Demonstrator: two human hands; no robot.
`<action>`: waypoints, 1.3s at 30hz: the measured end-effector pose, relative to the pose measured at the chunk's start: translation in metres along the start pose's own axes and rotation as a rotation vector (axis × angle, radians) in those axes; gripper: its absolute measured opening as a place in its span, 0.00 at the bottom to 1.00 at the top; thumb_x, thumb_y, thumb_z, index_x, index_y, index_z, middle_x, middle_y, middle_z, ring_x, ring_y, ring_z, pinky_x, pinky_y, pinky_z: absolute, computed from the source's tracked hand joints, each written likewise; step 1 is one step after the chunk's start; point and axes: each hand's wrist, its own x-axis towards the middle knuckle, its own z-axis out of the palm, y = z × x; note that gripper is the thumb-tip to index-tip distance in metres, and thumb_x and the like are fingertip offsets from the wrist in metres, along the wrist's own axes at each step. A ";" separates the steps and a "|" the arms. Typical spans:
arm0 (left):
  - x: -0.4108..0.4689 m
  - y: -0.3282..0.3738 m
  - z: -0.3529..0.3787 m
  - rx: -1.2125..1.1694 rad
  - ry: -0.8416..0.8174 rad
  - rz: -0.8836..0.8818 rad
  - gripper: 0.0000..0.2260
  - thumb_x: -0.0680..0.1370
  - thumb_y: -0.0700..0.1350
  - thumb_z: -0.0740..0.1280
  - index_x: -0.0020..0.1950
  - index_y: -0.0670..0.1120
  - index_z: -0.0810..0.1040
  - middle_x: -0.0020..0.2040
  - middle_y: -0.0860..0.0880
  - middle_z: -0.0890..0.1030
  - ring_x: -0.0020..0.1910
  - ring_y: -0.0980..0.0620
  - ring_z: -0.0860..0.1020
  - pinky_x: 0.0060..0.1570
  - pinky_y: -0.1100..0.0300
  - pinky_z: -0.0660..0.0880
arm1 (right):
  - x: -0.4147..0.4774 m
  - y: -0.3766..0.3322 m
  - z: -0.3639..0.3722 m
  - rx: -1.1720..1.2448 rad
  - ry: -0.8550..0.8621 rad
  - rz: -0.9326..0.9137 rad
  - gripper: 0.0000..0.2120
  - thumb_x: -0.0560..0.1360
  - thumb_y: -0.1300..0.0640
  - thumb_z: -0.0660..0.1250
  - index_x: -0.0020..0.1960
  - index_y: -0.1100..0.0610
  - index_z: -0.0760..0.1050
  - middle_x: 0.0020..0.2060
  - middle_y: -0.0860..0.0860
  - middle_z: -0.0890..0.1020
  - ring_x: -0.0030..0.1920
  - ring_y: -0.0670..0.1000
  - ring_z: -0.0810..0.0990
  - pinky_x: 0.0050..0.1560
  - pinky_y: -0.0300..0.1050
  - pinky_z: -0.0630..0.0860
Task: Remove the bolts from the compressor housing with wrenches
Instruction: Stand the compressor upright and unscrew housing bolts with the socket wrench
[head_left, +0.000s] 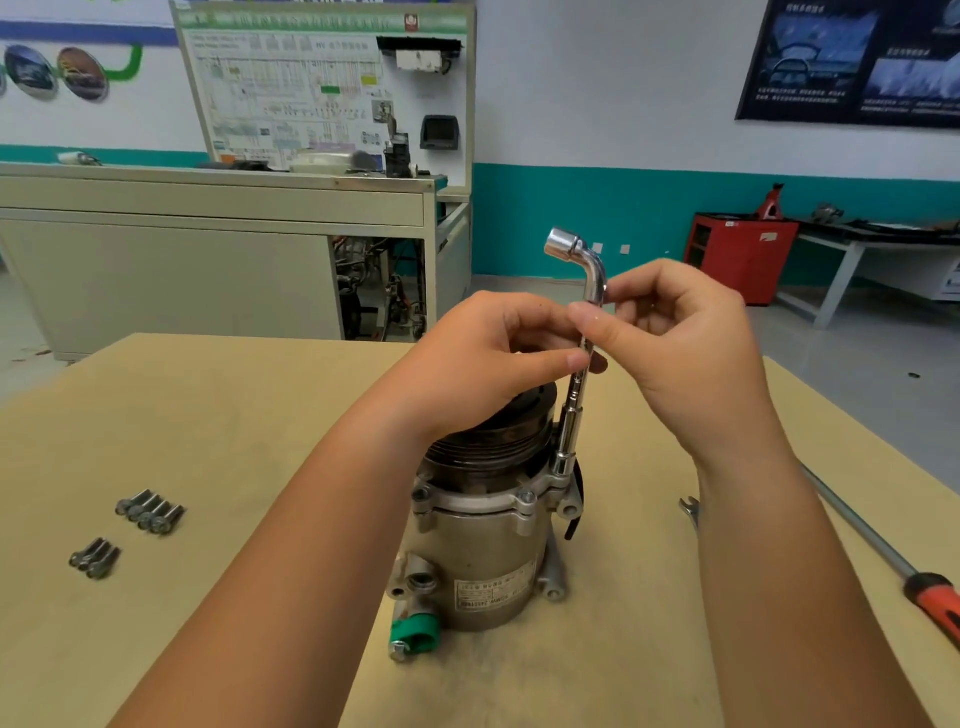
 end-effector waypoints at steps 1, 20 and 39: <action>0.000 0.000 -0.001 -0.006 -0.005 0.004 0.08 0.76 0.37 0.68 0.51 0.48 0.81 0.43 0.55 0.85 0.46 0.60 0.82 0.51 0.68 0.75 | 0.000 0.000 0.002 -0.029 0.013 0.006 0.10 0.67 0.54 0.76 0.38 0.46 0.74 0.28 0.43 0.74 0.31 0.46 0.75 0.32 0.45 0.76; -0.001 0.007 0.001 0.058 -0.009 -0.062 0.07 0.76 0.38 0.69 0.53 0.39 0.81 0.45 0.46 0.83 0.45 0.50 0.81 0.53 0.56 0.76 | -0.003 -0.002 0.006 0.020 -0.072 0.066 0.07 0.72 0.58 0.70 0.38 0.50 0.75 0.28 0.44 0.76 0.28 0.39 0.73 0.29 0.29 0.69; 0.000 0.003 0.002 0.083 0.018 -0.085 0.05 0.74 0.41 0.72 0.46 0.43 0.78 0.36 0.53 0.78 0.37 0.55 0.76 0.44 0.59 0.75 | -0.004 0.001 0.004 -0.015 -0.103 0.038 0.08 0.71 0.56 0.72 0.37 0.50 0.74 0.28 0.45 0.72 0.30 0.41 0.69 0.31 0.32 0.68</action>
